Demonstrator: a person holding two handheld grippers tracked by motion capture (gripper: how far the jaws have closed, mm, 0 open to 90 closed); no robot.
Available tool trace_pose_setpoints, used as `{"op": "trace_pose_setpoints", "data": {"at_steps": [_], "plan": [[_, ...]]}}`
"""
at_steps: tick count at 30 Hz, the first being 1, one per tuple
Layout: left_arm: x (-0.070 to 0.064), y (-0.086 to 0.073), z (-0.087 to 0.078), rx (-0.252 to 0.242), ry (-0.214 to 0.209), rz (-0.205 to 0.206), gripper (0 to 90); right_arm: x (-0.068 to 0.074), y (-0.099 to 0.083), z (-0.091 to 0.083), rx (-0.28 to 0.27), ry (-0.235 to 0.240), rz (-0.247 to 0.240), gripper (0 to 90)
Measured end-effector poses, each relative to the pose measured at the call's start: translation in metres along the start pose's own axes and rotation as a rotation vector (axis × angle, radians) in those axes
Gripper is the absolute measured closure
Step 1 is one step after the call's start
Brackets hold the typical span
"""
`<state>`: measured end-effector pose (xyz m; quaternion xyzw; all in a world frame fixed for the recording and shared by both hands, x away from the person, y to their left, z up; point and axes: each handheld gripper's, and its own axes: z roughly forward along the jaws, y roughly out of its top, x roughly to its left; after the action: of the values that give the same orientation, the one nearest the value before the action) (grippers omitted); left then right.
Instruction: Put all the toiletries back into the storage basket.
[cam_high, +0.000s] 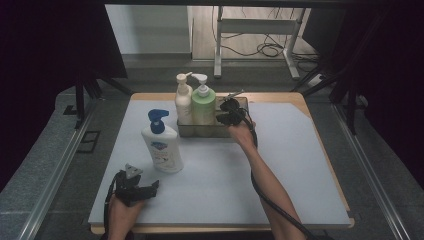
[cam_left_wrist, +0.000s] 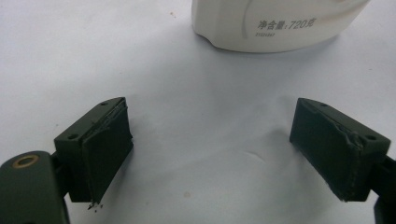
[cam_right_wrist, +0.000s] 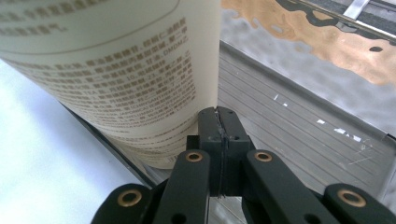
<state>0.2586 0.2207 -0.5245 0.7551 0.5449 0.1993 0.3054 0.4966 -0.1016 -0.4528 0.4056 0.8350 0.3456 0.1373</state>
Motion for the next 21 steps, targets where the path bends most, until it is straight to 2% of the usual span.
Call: {"op": "trace_pose_setpoints", "data": {"at_steps": [7, 21], "plan": [[0.000, 0.000, 0.000, 0.000, 0.000, 0.000, 12.0, -0.001, -0.003, -0.002, -0.004, 0.008, -0.005, 86.2], [0.000, 0.000, 0.000, -0.001, -0.001, 0.000, 12.0, 0.003, -0.005, -0.019, -0.043, 0.019, -0.036, 78.4]]}}
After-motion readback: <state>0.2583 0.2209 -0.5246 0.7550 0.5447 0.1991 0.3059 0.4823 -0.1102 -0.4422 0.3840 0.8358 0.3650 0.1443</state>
